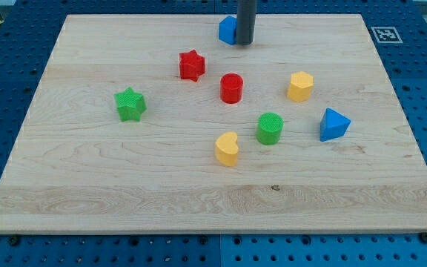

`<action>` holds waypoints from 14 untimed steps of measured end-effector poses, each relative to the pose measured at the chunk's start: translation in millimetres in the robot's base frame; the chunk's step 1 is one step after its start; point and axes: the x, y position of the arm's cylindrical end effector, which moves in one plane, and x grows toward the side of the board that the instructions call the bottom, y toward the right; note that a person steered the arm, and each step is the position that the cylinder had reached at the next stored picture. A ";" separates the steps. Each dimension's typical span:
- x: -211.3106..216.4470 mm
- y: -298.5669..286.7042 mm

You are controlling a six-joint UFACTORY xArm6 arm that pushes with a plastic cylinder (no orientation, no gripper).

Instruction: Point your arm at the blue triangle

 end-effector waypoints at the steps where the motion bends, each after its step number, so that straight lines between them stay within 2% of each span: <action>1: 0.0 -0.1; 2: 15.8 0.7; 5: 150.8 51.0; 6: 175.2 60.7; 8: 171.6 71.6; 10: 163.6 122.3; 11: 177.8 162.4; 12: 223.7 170.2; 13: 248.9 164.1; 14: 248.9 164.1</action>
